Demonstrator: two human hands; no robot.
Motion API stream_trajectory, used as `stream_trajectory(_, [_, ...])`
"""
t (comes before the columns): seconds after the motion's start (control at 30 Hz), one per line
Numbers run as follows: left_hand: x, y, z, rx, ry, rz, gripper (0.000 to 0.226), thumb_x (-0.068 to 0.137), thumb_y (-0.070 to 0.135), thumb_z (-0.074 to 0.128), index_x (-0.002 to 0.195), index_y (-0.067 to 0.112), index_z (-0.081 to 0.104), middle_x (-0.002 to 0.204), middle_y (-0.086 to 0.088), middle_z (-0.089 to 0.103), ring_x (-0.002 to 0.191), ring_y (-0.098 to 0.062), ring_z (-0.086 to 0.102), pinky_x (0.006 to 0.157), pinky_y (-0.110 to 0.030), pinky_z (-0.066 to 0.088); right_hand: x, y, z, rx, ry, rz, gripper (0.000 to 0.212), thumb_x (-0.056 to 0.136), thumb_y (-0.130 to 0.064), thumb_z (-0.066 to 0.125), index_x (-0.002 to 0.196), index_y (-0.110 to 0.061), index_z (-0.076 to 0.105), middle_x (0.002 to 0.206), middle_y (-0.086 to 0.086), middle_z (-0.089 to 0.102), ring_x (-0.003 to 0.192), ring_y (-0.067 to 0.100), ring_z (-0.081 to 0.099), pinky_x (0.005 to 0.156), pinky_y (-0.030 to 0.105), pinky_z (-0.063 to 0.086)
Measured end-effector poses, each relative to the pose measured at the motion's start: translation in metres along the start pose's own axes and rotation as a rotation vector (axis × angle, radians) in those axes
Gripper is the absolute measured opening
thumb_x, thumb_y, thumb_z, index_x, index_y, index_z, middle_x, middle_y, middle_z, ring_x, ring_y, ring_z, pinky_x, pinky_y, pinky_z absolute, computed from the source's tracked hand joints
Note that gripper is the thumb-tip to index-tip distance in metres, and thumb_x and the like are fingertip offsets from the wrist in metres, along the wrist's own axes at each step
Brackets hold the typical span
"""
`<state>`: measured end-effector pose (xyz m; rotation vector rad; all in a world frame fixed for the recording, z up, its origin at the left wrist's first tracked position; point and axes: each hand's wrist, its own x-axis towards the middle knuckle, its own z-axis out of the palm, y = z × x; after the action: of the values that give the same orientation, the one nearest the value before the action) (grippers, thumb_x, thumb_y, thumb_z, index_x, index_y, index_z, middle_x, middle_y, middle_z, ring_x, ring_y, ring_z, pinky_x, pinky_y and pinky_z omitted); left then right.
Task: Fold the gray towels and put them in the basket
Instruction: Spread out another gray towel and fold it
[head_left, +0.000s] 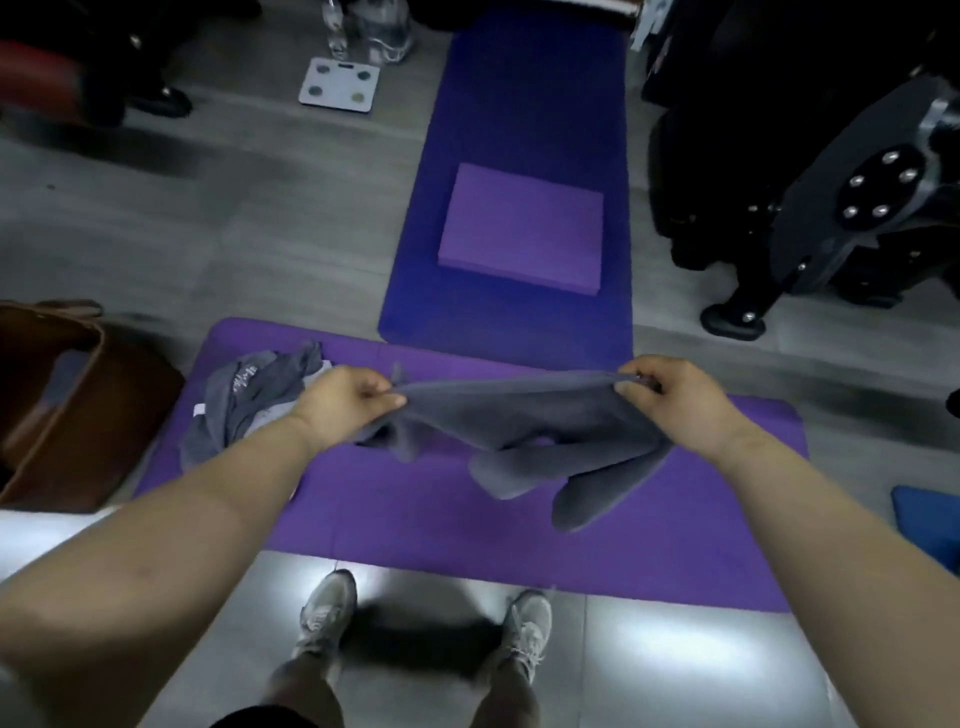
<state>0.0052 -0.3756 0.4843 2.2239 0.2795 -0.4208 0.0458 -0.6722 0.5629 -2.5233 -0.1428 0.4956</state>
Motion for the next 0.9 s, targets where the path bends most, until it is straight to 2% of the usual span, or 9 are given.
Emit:
stream_trajectory(0.13, [-0.007,0.013,0.042,-0.216,0.072,-0.064,0.036,0.085,0.004,0.060,0.053,0.019,0.052,0.036,0.016,0.051,0.040,0.005,0.046,0.047,-0.006,0.032,0.005,0.058,-0.001,-0.007,-0.225,0.029,0.014,0.089,-0.013,0.056,0.078,-0.004,0.057,0.065,0.001,0.048,0.067,0.014,0.042,0.056,0.013,0.035])
stream_trajectory(0.27, [-0.010,0.008,0.084,-0.196,0.035,-0.062,0.035,0.082,0.005,0.064,0.052,0.022,0.056,0.049,0.007,0.048,0.045,0.001,0.042,0.047,-0.008,0.031,0.004,0.108,0.006,-0.005,-0.383,0.110,0.033,0.091,-0.016,0.053,0.060,-0.010,0.048,0.060,0.000,0.042,0.058,0.008,0.037,0.051,0.018,0.031])
stream_trajectory(0.37, [-0.004,-0.008,0.107,-0.020,-0.130,-0.068,0.038,0.081,0.022,0.066,0.045,0.026,0.054,0.041,0.011,0.046,0.046,-0.002,0.041,0.055,-0.018,0.035,0.011,0.136,0.022,-0.089,-0.509,0.146,0.041,0.093,-0.024,0.049,0.056,-0.017,0.035,0.057,-0.005,0.034,0.055,0.006,0.031,0.050,0.018,0.026])
stream_trajectory(0.47, [0.011,-0.019,0.125,0.047,-0.175,-0.094,0.030,0.083,0.024,0.064,0.054,0.025,0.055,0.042,0.015,0.050,0.048,0.001,0.044,0.054,-0.013,0.033,0.025,0.161,0.039,-0.052,-0.551,0.196,0.043,0.093,-0.024,0.050,0.055,-0.017,0.033,0.056,-0.005,0.030,0.053,0.006,0.028,0.046,0.016,0.027])
stream_trajectory(0.53, [0.034,-0.028,0.137,-0.005,-0.125,-0.109,0.027,0.077,0.032,0.066,0.059,0.013,0.061,0.048,0.009,0.049,0.050,-0.003,0.040,0.056,-0.018,0.033,0.042,0.177,0.055,0.017,-0.517,0.219,0.044,0.092,-0.023,0.052,0.053,-0.016,0.032,0.054,-0.005,0.028,0.052,0.007,0.026,0.045,0.015,0.029])
stream_trajectory(0.63, [0.087,-0.047,0.165,0.011,-0.112,-0.088,0.022,0.083,0.021,0.065,0.068,0.004,0.064,0.063,-0.001,0.058,0.065,-0.009,0.045,0.057,-0.017,0.034,0.083,0.214,0.097,0.038,-0.445,0.257,0.038,0.093,-0.024,0.050,0.058,-0.013,0.037,0.057,-0.002,0.033,0.054,0.009,0.029,0.047,0.017,0.027])
stream_trajectory(0.77, [0.176,-0.075,0.211,0.284,-0.103,-0.061,0.024,0.088,0.028,0.056,0.093,0.007,0.067,0.092,-0.010,0.064,0.092,-0.022,0.058,0.078,-0.025,0.041,0.148,0.275,0.168,0.008,-0.395,0.324,0.030,0.094,-0.025,0.047,0.086,0.002,0.060,0.078,0.012,0.052,0.075,0.016,0.044,0.057,0.027,0.030])
stream_trajectory(0.83, [0.229,-0.082,0.236,0.349,-0.014,-0.018,0.026,0.090,0.029,0.054,0.099,0.008,0.066,0.103,-0.014,0.065,0.103,-0.028,0.057,0.087,-0.030,0.042,0.193,0.303,0.196,0.012,-0.265,0.352,0.034,0.095,-0.022,0.045,0.080,0.004,0.060,0.080,0.014,0.054,0.081,0.018,0.045,0.052,0.018,0.034])
stream_trajectory(0.9, [0.278,-0.089,0.264,0.313,0.159,0.054,0.026,0.091,0.023,0.052,0.107,0.005,0.063,0.112,-0.018,0.063,0.108,-0.031,0.056,0.089,-0.032,0.041,0.240,0.329,0.222,0.036,0.003,0.358,0.029,0.096,-0.016,0.043,0.078,0.002,0.058,0.080,0.020,0.053,0.084,0.026,0.051,0.056,0.015,0.037])
